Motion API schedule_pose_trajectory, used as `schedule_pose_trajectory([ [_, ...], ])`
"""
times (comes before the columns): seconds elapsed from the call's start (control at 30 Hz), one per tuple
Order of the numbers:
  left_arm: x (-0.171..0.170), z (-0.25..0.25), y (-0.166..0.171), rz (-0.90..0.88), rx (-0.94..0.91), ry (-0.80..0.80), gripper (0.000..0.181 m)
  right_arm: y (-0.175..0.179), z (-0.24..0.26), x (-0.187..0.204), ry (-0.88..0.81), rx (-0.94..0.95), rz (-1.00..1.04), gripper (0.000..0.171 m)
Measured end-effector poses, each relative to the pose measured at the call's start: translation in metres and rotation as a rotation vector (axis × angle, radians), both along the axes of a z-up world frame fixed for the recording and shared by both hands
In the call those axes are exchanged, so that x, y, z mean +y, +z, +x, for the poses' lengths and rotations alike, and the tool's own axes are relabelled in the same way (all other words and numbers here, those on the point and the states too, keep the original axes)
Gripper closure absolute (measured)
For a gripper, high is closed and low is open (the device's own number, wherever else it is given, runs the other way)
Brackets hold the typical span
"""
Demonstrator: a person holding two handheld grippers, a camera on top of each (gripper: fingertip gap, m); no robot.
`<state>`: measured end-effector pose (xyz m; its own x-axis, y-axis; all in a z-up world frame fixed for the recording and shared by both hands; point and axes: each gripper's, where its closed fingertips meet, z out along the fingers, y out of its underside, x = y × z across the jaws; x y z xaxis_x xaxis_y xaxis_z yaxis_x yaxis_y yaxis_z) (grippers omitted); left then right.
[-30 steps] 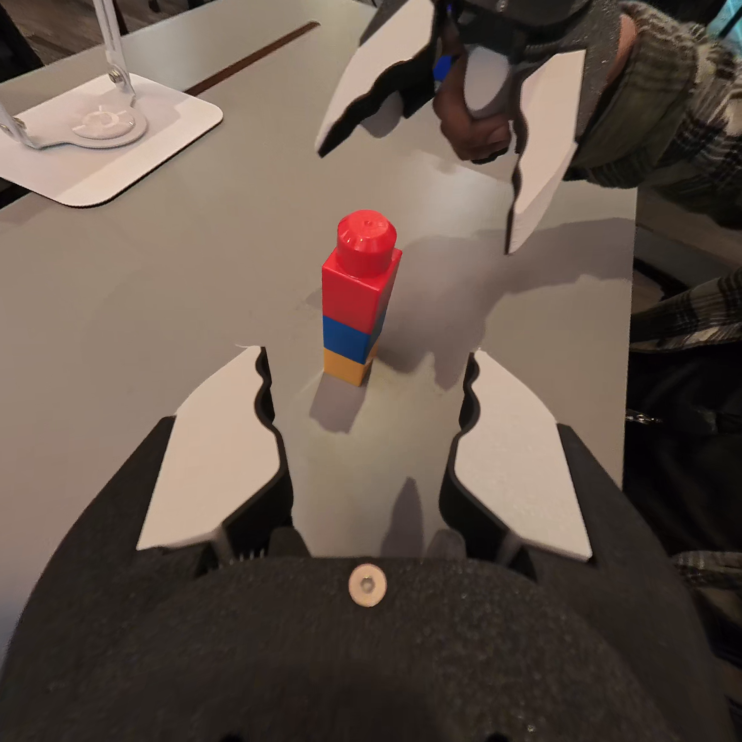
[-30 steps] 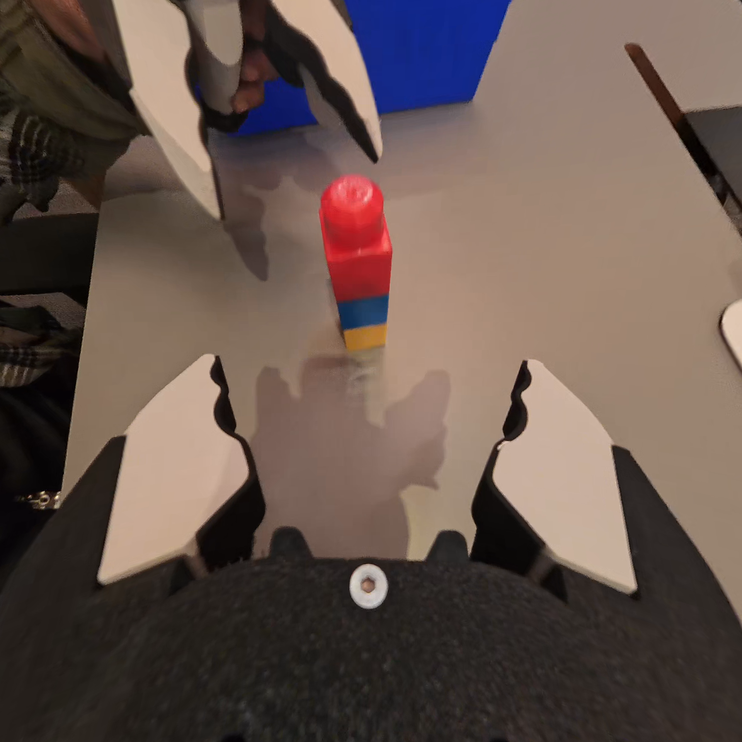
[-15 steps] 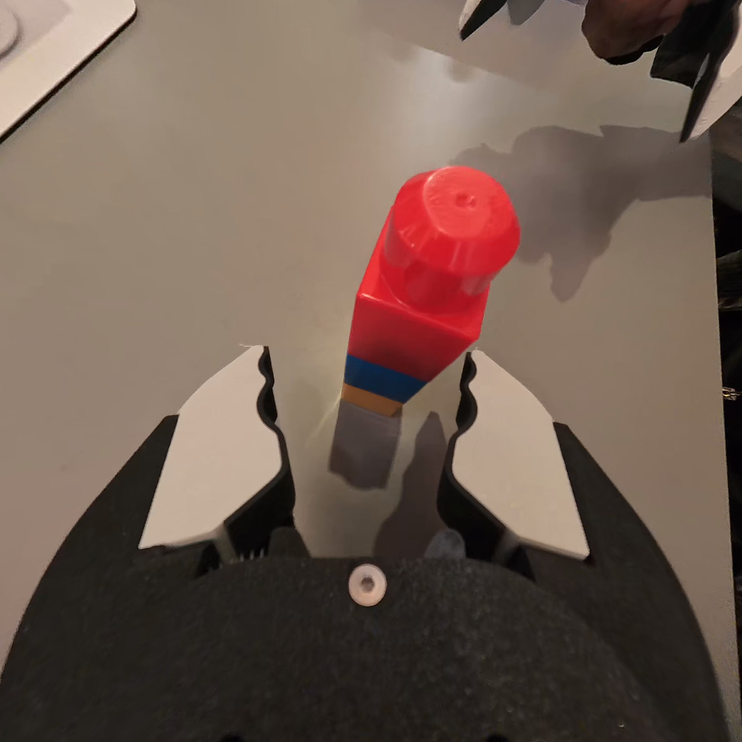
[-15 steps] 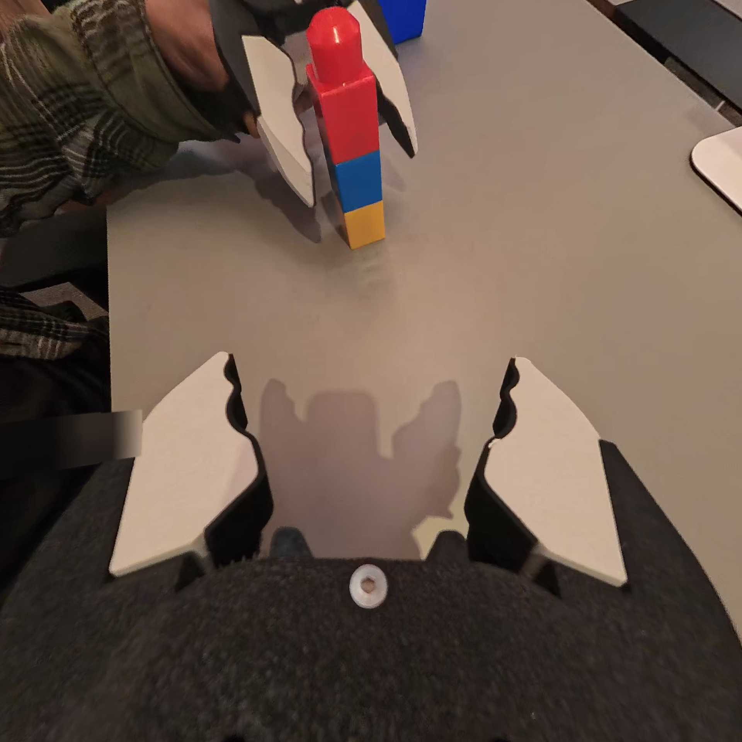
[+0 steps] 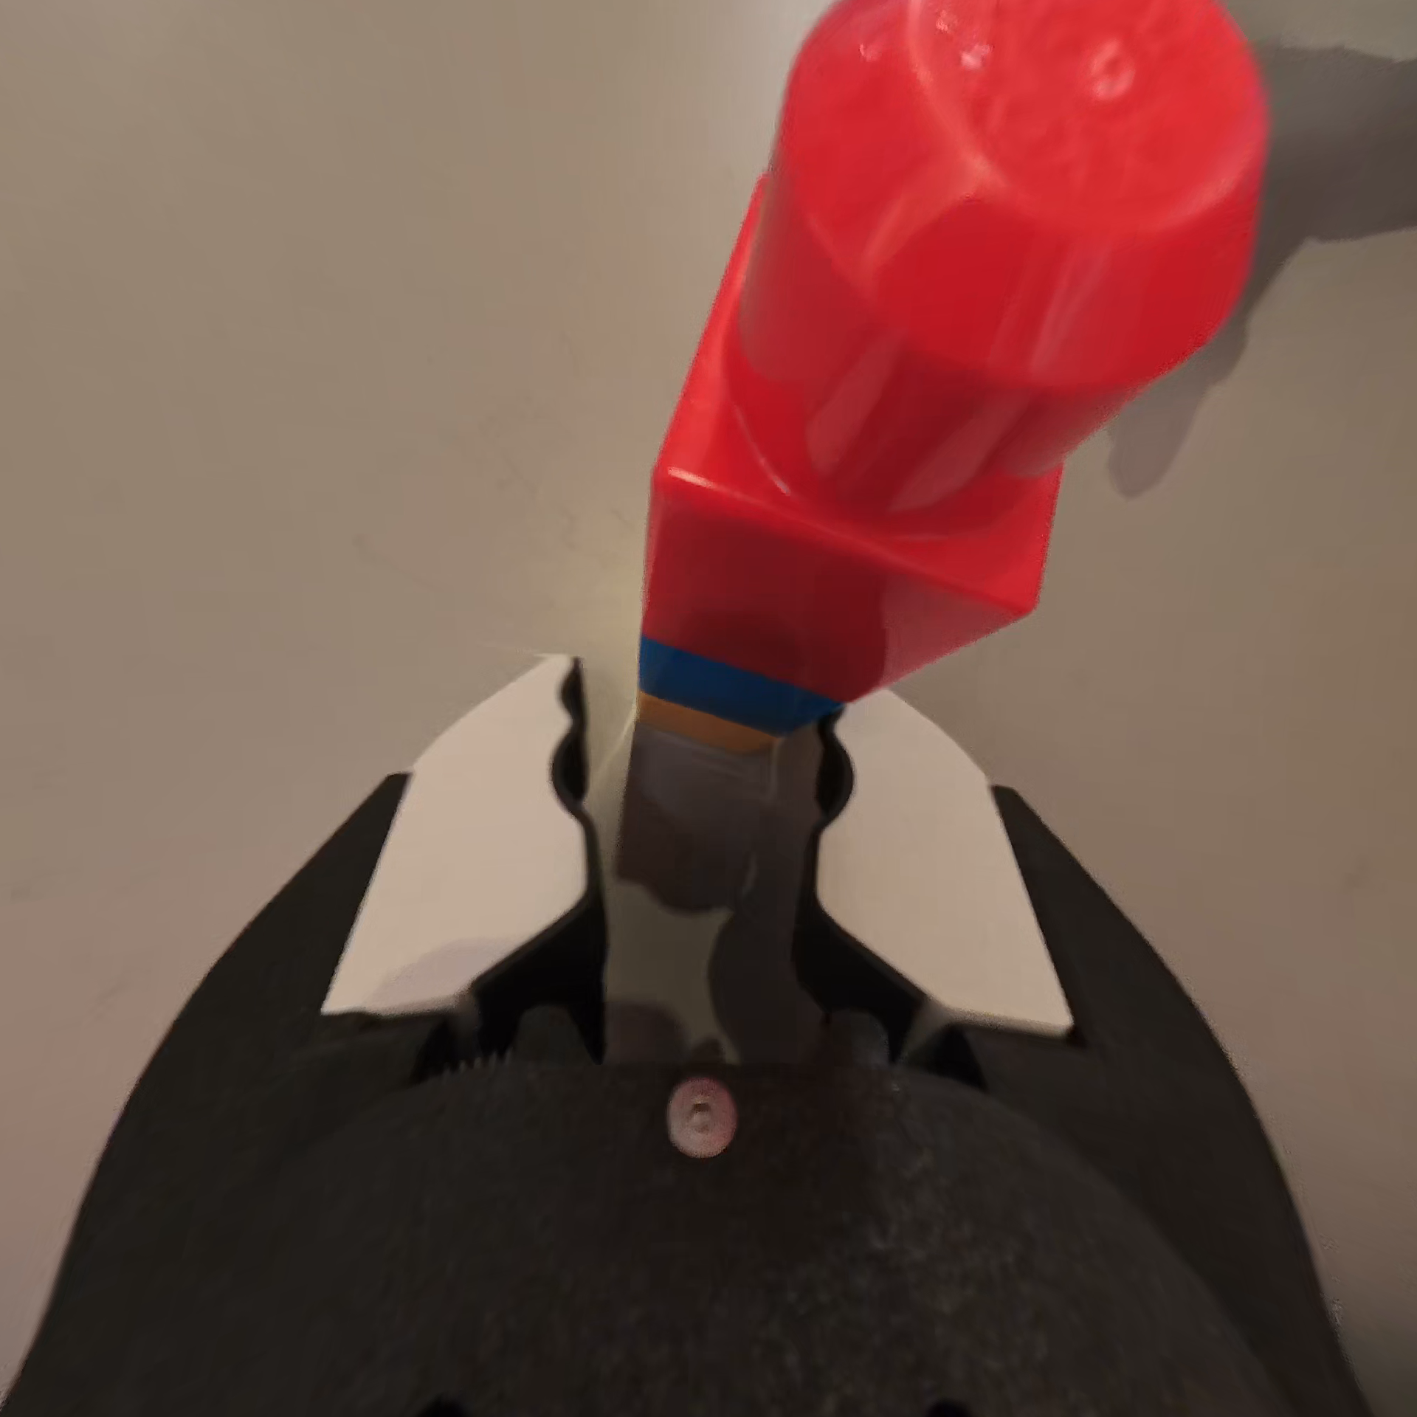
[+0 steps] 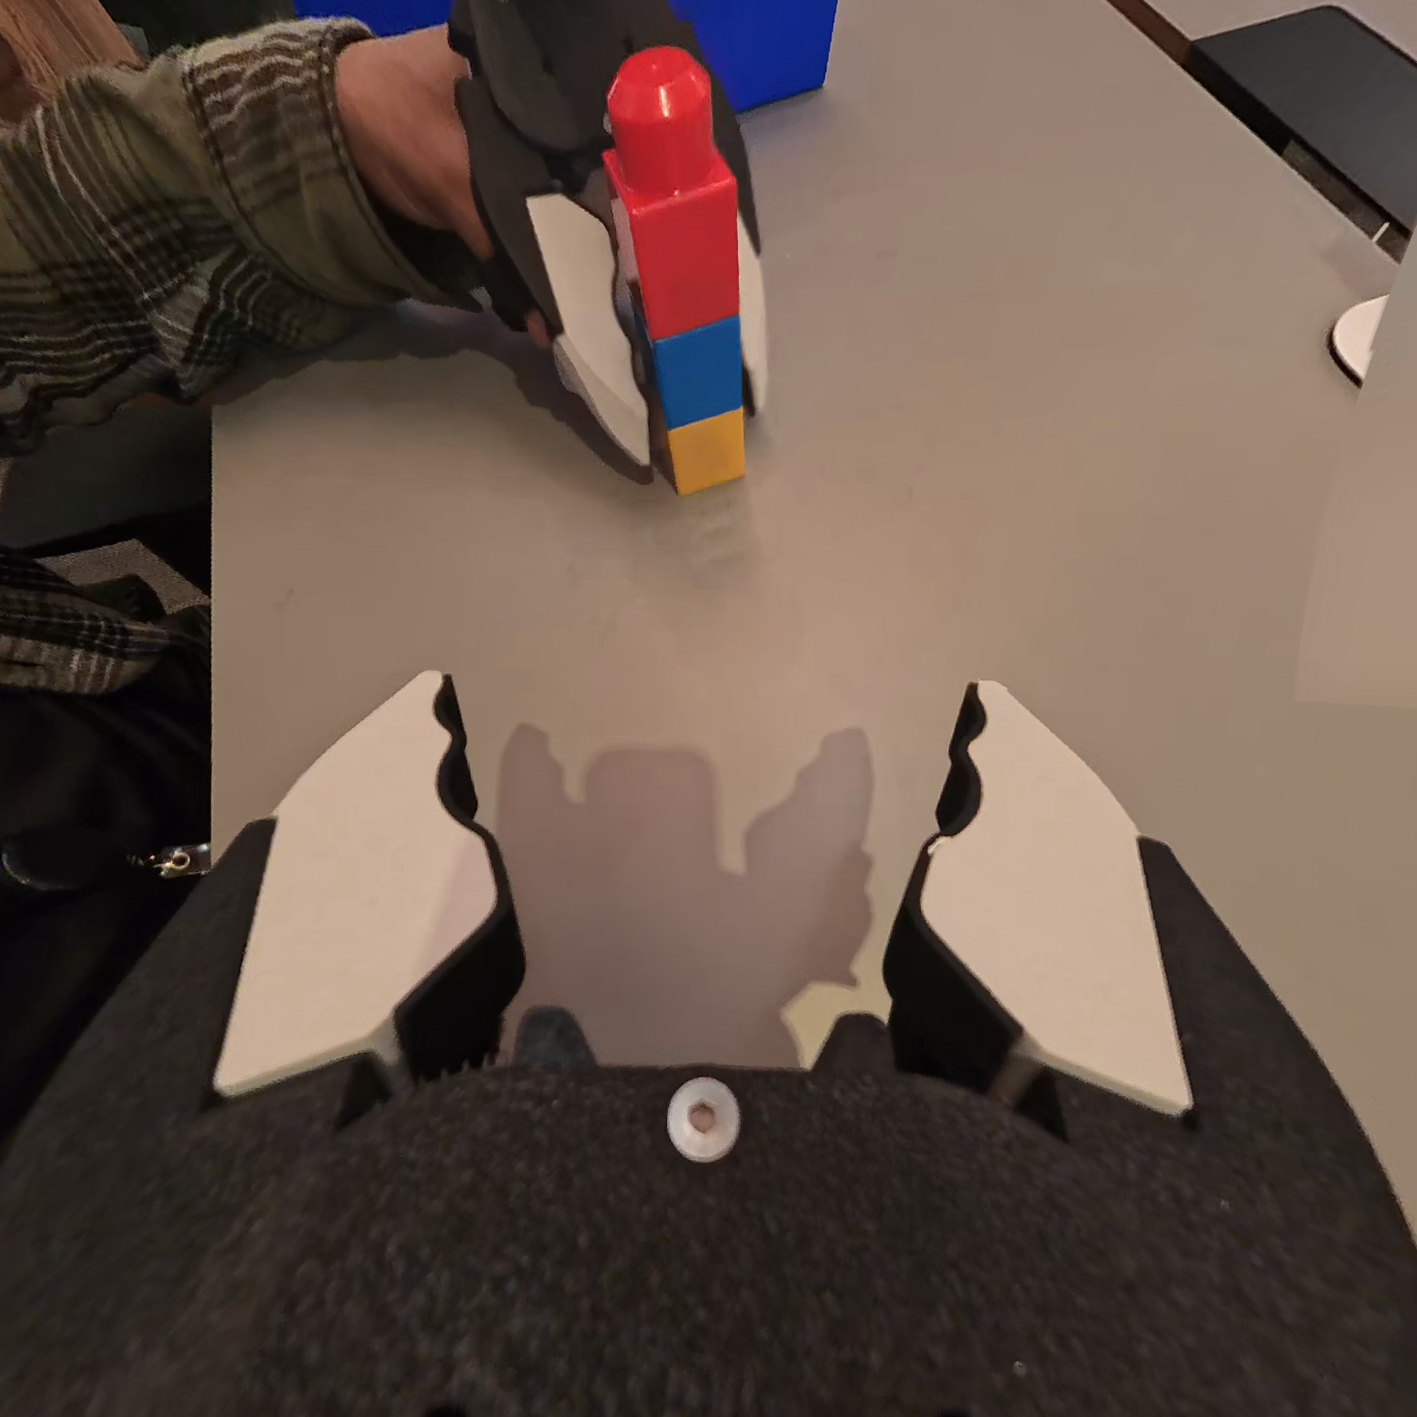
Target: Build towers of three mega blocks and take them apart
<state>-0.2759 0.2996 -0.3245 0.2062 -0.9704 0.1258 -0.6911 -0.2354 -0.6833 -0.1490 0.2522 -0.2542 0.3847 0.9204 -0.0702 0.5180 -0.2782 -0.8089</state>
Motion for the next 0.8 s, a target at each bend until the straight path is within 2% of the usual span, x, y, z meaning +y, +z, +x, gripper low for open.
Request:
schedule_pose_trajectory([
  [0.03, -0.002, 0.001, 0.000, -0.002, 0.000, -0.014, 0.140, 0.001, -0.002, 0.001, 0.004, 0.003, 0.005, 0.055],
  [0.07, -0.002, 0.003, 0.000, 0.002, -0.005, -0.019, 0.142, 0.004, -0.005, 0.003, 0.007, 0.009, 0.013, 0.057],
  [0.27, -0.018, 0.027, 0.017, -0.041, -0.053, -0.074, 0.143, 0.032, -0.032, 0.015, 0.060, 0.063, 0.071, 0.064],
  [0.33, -0.024, 0.038, 0.023, -0.038, -0.050, -0.102, 0.143, 0.042, -0.042, 0.020, 0.078, 0.105, 0.063, 0.069],
  [0.4, -0.029, 0.050, 0.028, -0.041, -0.043, -0.119, 0.143, 0.053, -0.051, 0.022, 0.104, 0.138, 0.057, 0.082],
  [0.47, -0.034, 0.062, 0.033, -0.040, -0.039, -0.131, 0.143, 0.064, -0.057, 0.024, 0.117, 0.166, 0.051, 0.083],
  [0.6, -0.040, 0.084, 0.045, -0.028, -0.048, -0.146, 0.143, 0.066, -0.059, 0.022, 0.143, 0.104, 0.048, 0.091],
  [0.63, -0.041, 0.088, 0.047, -0.028, -0.057, -0.152, 0.143, 0.065, -0.057, 0.021, 0.150, 0.083, 0.039, 0.099],
  [0.67, -0.043, 0.093, 0.050, -0.030, -0.069, -0.161, 0.143, 0.063, -0.054, 0.017, 0.175, 0.066, 0.016, 0.122],
  [0.7, -0.044, 0.097, 0.053, -0.032, -0.080, -0.169, 0.143, 0.064, -0.052, 0.014, 0.195, 0.069, -0.005, 0.135],
  [0.8, -0.044, 0.107, 0.059, -0.013, -0.112, -0.166, 0.143, 0.069, -0.040, 0.014, 0.170, 0.037, 0.003, 0.136],
])
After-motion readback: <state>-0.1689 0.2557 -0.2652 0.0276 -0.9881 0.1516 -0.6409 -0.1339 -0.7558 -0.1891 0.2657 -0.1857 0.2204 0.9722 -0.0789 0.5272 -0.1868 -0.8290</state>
